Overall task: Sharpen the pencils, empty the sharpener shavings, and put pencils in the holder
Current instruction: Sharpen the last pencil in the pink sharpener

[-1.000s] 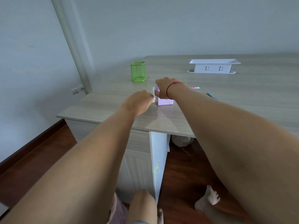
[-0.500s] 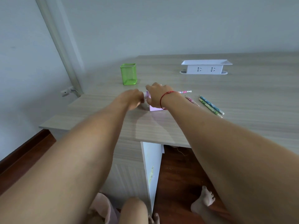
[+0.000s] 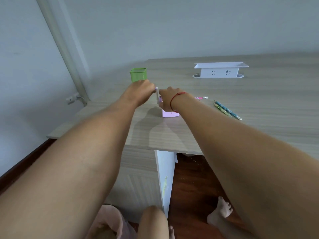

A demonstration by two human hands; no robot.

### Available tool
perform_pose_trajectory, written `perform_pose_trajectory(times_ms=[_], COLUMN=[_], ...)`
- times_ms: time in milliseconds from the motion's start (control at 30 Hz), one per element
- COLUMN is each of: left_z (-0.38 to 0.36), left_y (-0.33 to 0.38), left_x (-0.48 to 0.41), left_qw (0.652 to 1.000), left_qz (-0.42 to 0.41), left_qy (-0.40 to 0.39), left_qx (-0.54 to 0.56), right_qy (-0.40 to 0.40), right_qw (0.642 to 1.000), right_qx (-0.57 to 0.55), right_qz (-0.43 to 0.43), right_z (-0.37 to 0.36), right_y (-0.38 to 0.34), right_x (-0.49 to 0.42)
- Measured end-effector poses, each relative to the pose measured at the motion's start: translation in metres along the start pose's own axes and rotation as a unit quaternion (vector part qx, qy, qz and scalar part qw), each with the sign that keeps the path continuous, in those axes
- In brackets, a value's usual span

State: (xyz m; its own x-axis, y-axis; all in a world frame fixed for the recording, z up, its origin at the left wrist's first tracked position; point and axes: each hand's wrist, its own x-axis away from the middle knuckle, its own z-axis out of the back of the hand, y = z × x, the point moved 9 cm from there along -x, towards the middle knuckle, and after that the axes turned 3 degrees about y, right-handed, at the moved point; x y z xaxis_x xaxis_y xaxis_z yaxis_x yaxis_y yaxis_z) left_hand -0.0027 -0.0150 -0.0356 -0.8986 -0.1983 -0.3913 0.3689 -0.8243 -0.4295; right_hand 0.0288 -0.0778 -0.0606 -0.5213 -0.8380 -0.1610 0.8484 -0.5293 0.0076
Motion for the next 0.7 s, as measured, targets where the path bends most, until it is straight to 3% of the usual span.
perform_pose_trajectory(times_ms=[500,700], left_z=[0.015,0.013], left_y=[0.004,0.016], left_x=[0.035,0.044], left_qw=[0.989,0.995], left_qz=[0.052,0.01], left_qy=[0.042,0.034], left_qx=[0.135,0.094], right_qy=[0.02,0.005], right_qw=[1.0,1.0], right_qx=[-0.005,-0.009], right_qz=[-0.014,-0.007], right_z=[-0.004,-0.002], right_y=[-0.002,-0.003], right_x=[-0.002,-0.006])
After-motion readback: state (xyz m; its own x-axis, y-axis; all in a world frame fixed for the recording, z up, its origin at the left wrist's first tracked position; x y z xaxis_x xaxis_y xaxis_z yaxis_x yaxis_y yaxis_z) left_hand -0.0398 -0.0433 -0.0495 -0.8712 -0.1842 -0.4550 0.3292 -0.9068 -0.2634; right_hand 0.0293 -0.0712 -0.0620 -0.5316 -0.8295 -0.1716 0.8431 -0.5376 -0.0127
